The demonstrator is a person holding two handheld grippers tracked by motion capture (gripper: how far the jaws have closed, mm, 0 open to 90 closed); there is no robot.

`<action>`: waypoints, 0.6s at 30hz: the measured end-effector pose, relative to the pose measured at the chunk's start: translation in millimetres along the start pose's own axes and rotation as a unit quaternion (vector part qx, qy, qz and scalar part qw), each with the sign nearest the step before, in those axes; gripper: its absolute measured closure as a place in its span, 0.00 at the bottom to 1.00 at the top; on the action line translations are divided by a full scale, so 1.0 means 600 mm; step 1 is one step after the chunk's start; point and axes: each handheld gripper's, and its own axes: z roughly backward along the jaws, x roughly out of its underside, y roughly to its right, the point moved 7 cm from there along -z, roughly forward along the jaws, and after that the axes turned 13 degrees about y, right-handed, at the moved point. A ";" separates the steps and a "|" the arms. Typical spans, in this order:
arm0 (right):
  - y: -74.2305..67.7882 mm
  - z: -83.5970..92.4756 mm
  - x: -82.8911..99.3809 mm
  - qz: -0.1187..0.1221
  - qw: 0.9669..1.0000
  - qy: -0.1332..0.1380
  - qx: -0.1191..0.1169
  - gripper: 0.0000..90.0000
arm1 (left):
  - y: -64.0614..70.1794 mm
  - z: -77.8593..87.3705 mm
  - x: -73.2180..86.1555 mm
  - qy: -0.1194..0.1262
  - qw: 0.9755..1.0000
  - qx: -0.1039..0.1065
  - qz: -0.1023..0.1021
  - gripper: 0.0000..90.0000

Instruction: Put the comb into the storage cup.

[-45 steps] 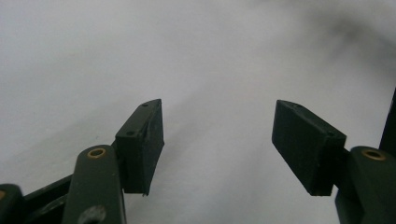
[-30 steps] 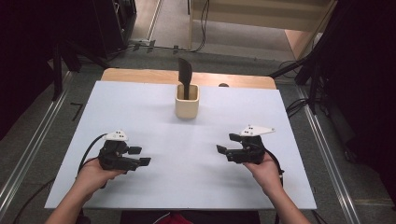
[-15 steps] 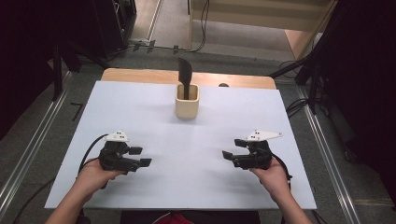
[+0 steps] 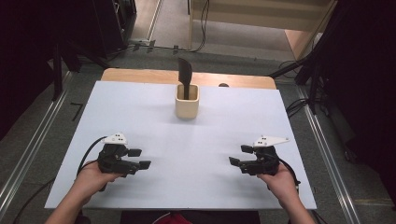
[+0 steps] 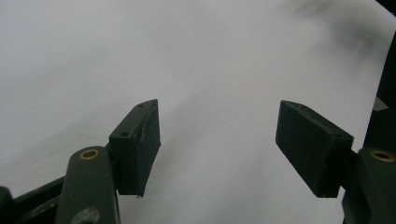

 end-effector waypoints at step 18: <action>0.005 0.007 0.019 0.010 1.000 -0.018 -0.007 0.27 | -0.007 0.002 0.006 -0.004 1.000 -0.004 -0.001 0.36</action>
